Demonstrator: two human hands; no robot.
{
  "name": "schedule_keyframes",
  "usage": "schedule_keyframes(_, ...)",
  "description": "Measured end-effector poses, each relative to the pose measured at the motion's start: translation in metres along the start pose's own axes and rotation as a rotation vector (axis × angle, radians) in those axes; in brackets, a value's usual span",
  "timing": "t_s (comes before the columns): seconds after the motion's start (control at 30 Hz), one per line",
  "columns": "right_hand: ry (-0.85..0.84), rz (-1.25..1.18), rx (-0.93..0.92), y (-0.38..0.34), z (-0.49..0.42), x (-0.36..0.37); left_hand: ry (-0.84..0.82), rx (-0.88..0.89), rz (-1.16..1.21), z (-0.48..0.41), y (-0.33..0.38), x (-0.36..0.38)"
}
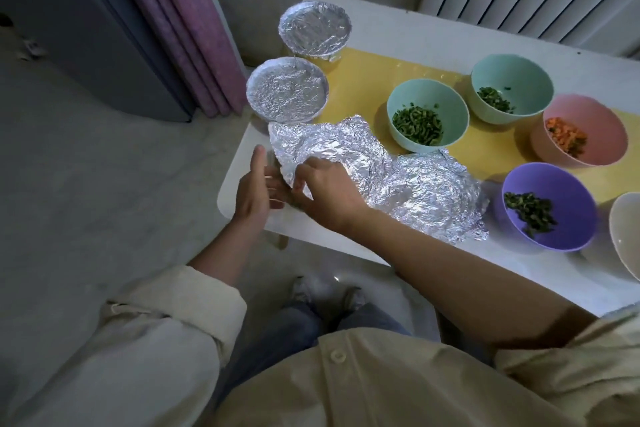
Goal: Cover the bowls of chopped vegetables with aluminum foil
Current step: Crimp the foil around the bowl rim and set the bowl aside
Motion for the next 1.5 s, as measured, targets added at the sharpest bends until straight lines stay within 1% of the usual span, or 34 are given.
schedule_keyframes(0.07, -0.06, -0.013, -0.041, -0.001, 0.001, 0.013, -0.027, 0.042, -0.078, -0.005, 0.001, -0.004)
schedule_keyframes(0.13, -0.082, -0.122, -0.036, 0.001, 0.0, 0.016, 0.017, 0.166, -0.233, -0.015, -0.002, -0.009)
schedule_keyframes(0.2, -0.023, -0.245, 0.03, 0.012, -0.001, 0.013, 0.059, 0.228, -0.33, -0.025, -0.006, -0.016)
schedule_keyframes(0.23, 0.033, -0.257, 0.078, 0.021, -0.002, 0.01, 0.063, 0.234, -0.344, -0.03, -0.006, -0.018)
schedule_keyframes(0.3, 0.139, -0.179, 0.2, 0.041, -0.003, 0.006, 0.052, 0.237, -0.351, -0.035, -0.004, -0.021)
schedule_keyframes(0.33, 0.154, -0.117, 0.271, 0.052, -0.004, 0.005, 0.056, 0.24, -0.356, -0.037, -0.004, -0.021)
schedule_keyframes(0.37, 0.129, -0.05, 0.345, 0.061, -0.005, 0.006, 0.08, 0.236, -0.374, -0.039, -0.002, -0.02)
schedule_keyframes(0.43, 0.006, 0.064, 0.469, 0.073, -0.005, 0.011, 0.159, 0.236, -0.431, -0.041, -0.001, -0.018)
schedule_keyframes(0.47, -0.046, 0.076, 0.513, 0.076, -0.004, 0.015, 0.192, 0.23, -0.459, -0.042, 0.0, -0.016)
schedule_keyframes(0.53, -0.095, -0.006, 0.58, 0.076, -0.003, 0.02, 0.201, 0.221, -0.513, -0.043, 0.001, -0.011)
schedule_keyframes(0.57, -0.088, -0.048, 0.593, 0.076, -0.002, 0.022, 0.19, 0.22, -0.543, -0.045, 0.001, -0.009)
schedule_keyframes(0.63, -0.033, -0.068, 0.597, 0.075, -0.001, 0.025, 0.186, 0.242, -0.598, -0.047, 0.0, -0.006)
schedule_keyframes(0.73, 0.066, -0.023, 0.618, 0.075, 0.001, 0.026, 0.206, 0.361, -0.684, -0.049, -0.003, -0.006)
schedule_keyframes(0.8, 0.121, 0.025, 0.622, 0.078, 0.004, 0.027, 0.229, 0.431, -0.679, -0.05, -0.007, -0.011)
schedule_keyframes(0.9, 0.186, 0.03, 0.645, 0.082, 0.009, 0.03, 0.297, 0.521, -0.658, -0.046, -0.006, -0.017)
schedule_keyframes(1.0, 0.289, 0.008, 0.66, 0.08, 0.015, 0.031, 0.383, 0.789, -0.784, -0.04, 0.001, -0.014)
schedule_keyframes(1.03, 0.313, 0.002, 0.661, 0.078, 0.017, 0.031, 0.37, 0.882, -0.822, -0.035, 0.004, -0.01)
schedule_keyframes(1.1, 0.335, -0.015, 0.679, 0.073, 0.02, 0.033, 0.256, 1.002, -0.913, -0.025, 0.009, 0.002)
schedule_keyframes(1.13, 0.343, -0.024, 0.697, 0.071, 0.021, 0.033, 0.187, 1.009, -0.977, -0.019, 0.01, 0.009)
schedule_keyframes(1.17, 0.359, -0.032, 0.708, 0.069, 0.022, 0.034, 0.111, 0.971, -1.052, -0.013, 0.011, 0.016)
schedule_keyframes(1.23, 0.406, 0.012, 0.67, 0.068, 0.022, 0.032, -0.009, 0.826, -1.177, -0.004, 0.01, 0.029)
schedule_keyframes(1.3, 0.426, 0.109, 0.577, 0.067, 0.017, 0.028, -0.061, 0.73, -1.246, 0.001, 0.007, 0.039)
schedule_keyframes(1.4, 0.399, 0.149, 0.354, 0.062, 0.002, 0.022, -0.064, 0.724, -1.268, 0.0, 0.005, 0.05)
schedule_keyframes(1.47, 0.325, 0.16, 0.227, 0.061, -0.008, 0.025, -0.054, 0.728, -1.249, -0.007, 0.002, 0.055)
schedule_keyframes(1.5, 0.269, 0.176, 0.192, 0.063, -0.012, 0.027, -0.046, 0.743, -1.243, -0.013, -0.002, 0.056)
Point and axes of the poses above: each hand's wrist, its own z-axis away from the middle knuckle, its own x-axis out of the palm, y = z × x, the point moved 1 cm from there along -z, towards the middle knuckle, and after that the axes turned 5 degrees about y, right-handed, at the moved point
